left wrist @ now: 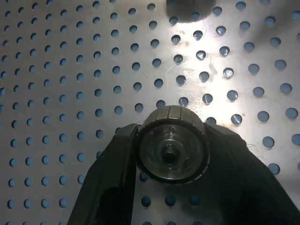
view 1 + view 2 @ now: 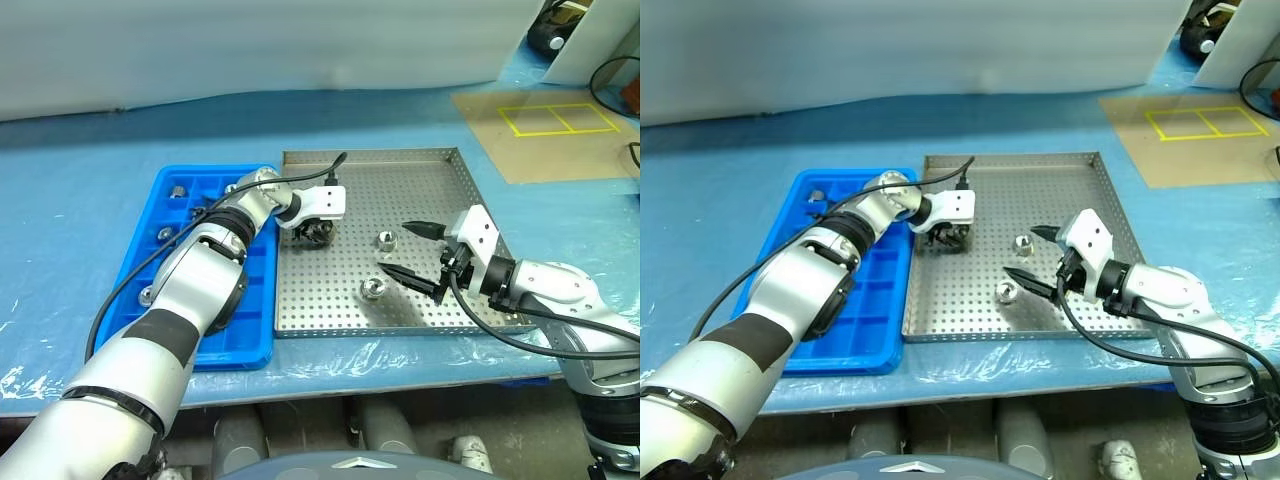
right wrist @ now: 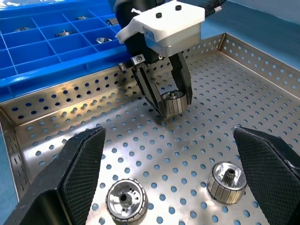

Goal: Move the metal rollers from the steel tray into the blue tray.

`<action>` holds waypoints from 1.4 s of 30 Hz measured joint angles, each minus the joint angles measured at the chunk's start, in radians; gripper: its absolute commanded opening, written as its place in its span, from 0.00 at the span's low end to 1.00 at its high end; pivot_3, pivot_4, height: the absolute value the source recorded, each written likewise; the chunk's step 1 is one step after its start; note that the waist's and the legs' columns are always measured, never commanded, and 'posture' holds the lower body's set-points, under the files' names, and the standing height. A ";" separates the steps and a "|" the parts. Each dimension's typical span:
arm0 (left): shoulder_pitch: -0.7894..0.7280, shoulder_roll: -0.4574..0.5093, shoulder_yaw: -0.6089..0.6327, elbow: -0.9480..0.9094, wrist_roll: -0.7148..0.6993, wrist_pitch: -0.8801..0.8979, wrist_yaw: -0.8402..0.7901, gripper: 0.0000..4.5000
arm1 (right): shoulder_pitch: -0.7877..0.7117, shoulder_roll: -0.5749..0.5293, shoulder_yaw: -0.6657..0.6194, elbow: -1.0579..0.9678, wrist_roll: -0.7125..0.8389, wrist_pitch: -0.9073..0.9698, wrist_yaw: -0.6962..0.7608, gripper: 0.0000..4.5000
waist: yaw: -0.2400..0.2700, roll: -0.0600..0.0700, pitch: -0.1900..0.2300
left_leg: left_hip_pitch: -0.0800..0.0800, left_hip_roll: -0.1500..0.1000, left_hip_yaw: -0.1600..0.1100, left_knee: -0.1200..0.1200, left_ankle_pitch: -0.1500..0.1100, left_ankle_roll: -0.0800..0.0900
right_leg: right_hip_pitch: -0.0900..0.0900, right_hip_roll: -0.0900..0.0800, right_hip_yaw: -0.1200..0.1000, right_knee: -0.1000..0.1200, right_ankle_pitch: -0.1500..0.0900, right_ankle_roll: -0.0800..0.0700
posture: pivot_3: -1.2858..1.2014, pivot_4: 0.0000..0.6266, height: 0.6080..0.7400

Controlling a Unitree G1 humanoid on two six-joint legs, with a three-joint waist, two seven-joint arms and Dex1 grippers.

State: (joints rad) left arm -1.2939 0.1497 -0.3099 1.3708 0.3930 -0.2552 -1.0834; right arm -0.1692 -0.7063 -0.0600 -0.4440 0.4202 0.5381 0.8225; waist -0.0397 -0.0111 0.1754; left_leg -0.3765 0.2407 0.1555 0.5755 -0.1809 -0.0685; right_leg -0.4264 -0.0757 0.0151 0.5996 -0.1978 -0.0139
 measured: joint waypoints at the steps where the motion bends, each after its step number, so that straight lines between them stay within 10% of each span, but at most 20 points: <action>1: 0.000 0.007 0.008 -0.001 -0.005 0.000 -0.014 0.40 | -0.014 0.000 0.008 0.013 -0.003 -0.006 0.006 1.00 | 0.001 0.000 0.000 | 0.000 0.000 0.000 0.000 0.000 0.000 | 0.000 0.000 0.000 0.000 0.000 0.000 | 0.34 0.24 1.00; 16: -0.052 0.359 0.162 -0.216 -0.208 0.013 -0.425 0.40 | -0.355 0.134 0.209 0.327 -0.057 -0.155 0.177 1.00 | 0.039 0.000 0.001 | 0.000 0.001 0.001 -0.012 0.006 -0.011 | -0.012 0.001 0.000 0.006 0.000 -0.001 | 0.48 0.24 1.00; 33: 1.109 0.914 0.452 -1.608 -0.768 0.814 -0.482 0.40 | -0.584 0.338 0.326 0.729 -0.147 -0.380 0.390 1.00 | 0.146 0.002 0.002 | -0.007 0.012 -0.003 -0.015 0.010 -0.018 | -0.014 0.001 -0.019 0.010 -0.007 -0.011 | 0.59 0.24 1.00; 42: 1.267 0.937 0.485 -1.664 -0.758 0.776 -0.360 0.40 | -0.593 0.374 0.329 0.777 -0.169 -0.407 0.430 1.00 | 0.163 0.004 0.003 | -0.003 0.016 -0.003 -0.015 0.013 -0.022 | -0.014 0.002 -0.021 0.019 -0.007 -0.011 | 0.59 0.24 1.00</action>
State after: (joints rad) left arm -0.0274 1.0864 0.1753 -0.2930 -0.3654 0.5206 -1.4431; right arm -0.7618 -0.3323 0.2689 0.3327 0.2508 0.1308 1.2522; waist 0.1229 -0.0075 0.1779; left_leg -0.3792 0.2570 0.1521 0.5605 -0.1684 -0.0909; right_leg -0.4401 -0.0734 -0.0055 0.6188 -0.2051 -0.0246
